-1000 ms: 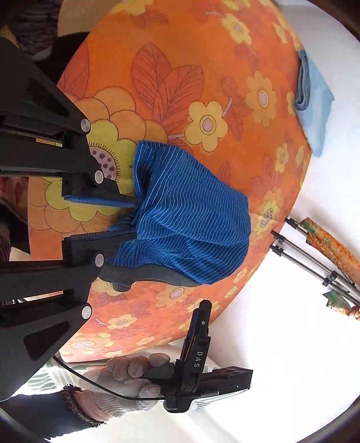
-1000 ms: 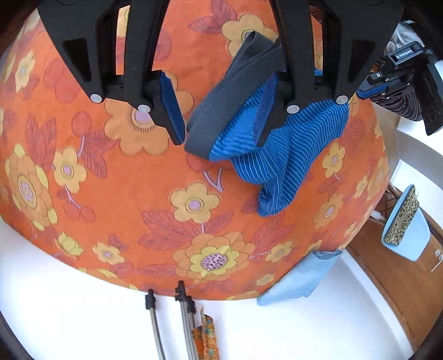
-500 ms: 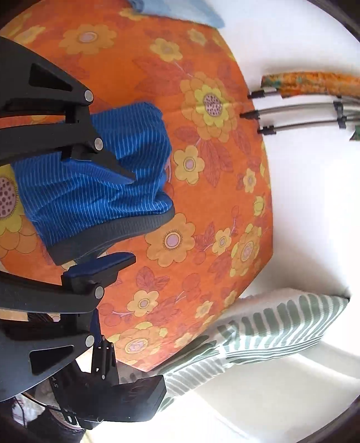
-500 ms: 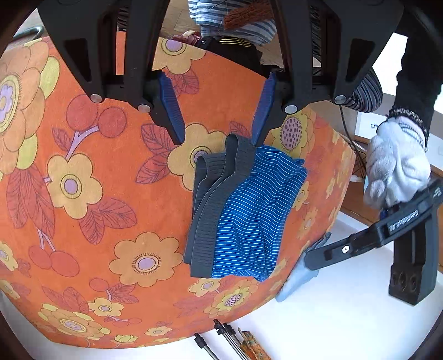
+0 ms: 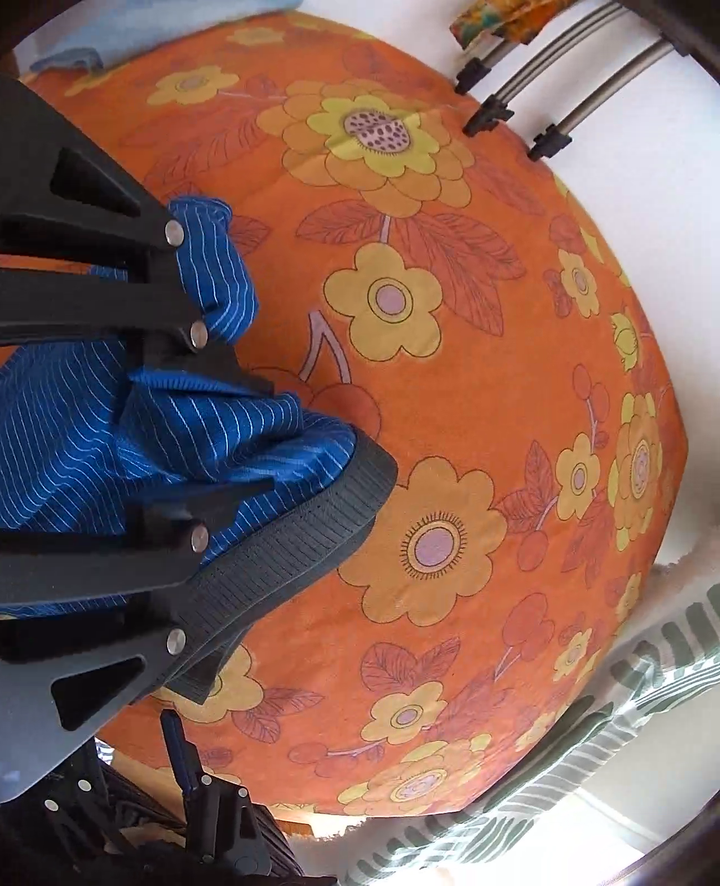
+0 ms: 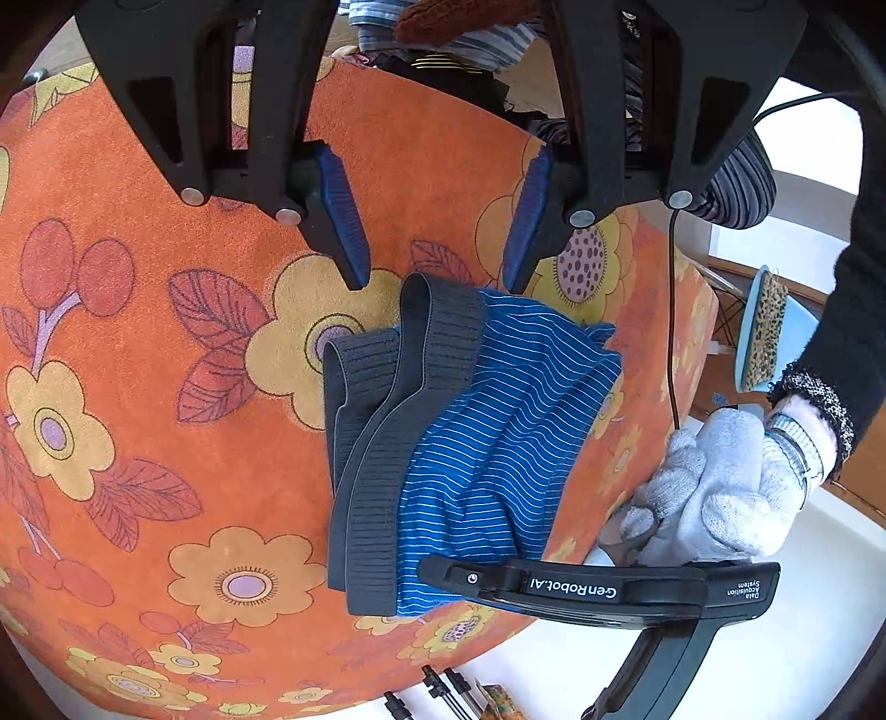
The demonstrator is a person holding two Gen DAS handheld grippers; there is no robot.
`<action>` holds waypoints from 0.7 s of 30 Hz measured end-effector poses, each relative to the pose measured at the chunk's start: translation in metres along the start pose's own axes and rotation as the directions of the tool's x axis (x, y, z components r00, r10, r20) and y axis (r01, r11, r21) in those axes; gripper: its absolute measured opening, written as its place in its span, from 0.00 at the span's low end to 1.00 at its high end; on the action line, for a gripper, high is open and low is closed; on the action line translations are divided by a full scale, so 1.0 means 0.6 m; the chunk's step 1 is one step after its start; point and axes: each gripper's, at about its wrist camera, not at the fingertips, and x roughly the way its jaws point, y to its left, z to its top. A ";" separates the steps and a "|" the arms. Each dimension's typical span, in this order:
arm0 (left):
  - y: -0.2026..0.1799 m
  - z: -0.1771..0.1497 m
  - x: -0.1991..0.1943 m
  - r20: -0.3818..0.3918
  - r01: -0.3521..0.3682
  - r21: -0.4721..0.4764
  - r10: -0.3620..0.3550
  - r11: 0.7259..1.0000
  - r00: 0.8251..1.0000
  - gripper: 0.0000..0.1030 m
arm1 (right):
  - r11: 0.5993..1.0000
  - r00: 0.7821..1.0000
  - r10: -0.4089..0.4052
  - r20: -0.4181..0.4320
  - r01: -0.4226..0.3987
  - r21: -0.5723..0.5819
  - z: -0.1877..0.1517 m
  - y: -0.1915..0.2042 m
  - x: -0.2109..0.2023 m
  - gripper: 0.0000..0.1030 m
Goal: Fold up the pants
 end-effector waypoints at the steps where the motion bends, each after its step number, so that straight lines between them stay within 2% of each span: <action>1: 0.007 -0.004 0.002 0.005 0.006 -0.011 -0.006 1.000 1.000 0.11 | 1.000 1.000 0.001 -0.010 -0.001 0.008 0.001 -0.001 0.007 0.51; 3: 0.022 -0.010 0.003 0.016 0.015 -0.043 -0.015 0.999 1.000 0.09 | 1.000 1.000 -0.006 0.004 0.006 0.000 0.005 0.003 0.011 0.50; 4: 0.029 -0.014 0.002 0.023 0.018 -0.059 -0.017 0.998 1.000 0.08 | 1.000 1.000 -0.021 0.006 0.021 -0.008 0.008 0.006 0.013 0.40; 5: 0.036 -0.018 0.001 0.028 0.025 -0.071 -0.023 0.997 0.999 0.08 | 0.999 0.999 -0.033 0.004 0.033 -0.013 0.009 0.009 0.015 0.25; 8: 0.051 -0.027 -0.001 0.038 0.014 -0.093 -0.011 0.996 0.999 0.07 | 0.999 1.000 -0.030 0.009 0.030 0.015 0.012 0.006 0.020 0.08; 11: 0.062 -0.034 -0.006 0.047 0.027 -0.114 -0.022 0.993 0.999 0.07 | 0.999 0.997 -0.042 0.067 0.040 0.034 0.020 0.004 -0.001 0.06; 13: 0.071 -0.037 -0.006 0.056 0.042 -0.136 -0.035 0.990 0.998 0.07 | 0.999 0.995 -0.033 0.092 0.030 0.039 0.027 0.003 -0.013 0.06; 16: 0.078 -0.039 0.001 0.052 0.041 -0.148 -0.033 0.988 0.998 0.07 | 0.999 0.997 -0.020 0.073 0.018 0.033 0.028 0.002 -0.008 0.07; 18: 0.078 -0.042 0.005 0.050 0.037 -0.144 -0.030 0.989 0.998 0.07 | 0.999 0.998 -0.043 0.045 0.043 0.012 0.023 0.008 0.001 0.24; 19: 0.079 -0.042 0.007 0.051 0.039 -0.147 -0.031 0.988 0.998 0.07 | 0.999 0.998 -0.054 0.043 0.054 -0.004 0.020 0.011 0.004 0.38; 20: 0.080 -0.042 0.008 0.052 0.043 -0.152 -0.036 0.988 0.998 0.07 | 0.998 0.997 -0.061 0.044 0.061 -0.011 0.019 0.012 0.007 0.43; 21: 0.081 -0.042 0.008 0.055 0.047 -0.155 -0.039 0.987 0.998 0.07 | 0.998 0.997 -0.064 0.042 0.064 -0.014 0.020 0.013 0.010 0.43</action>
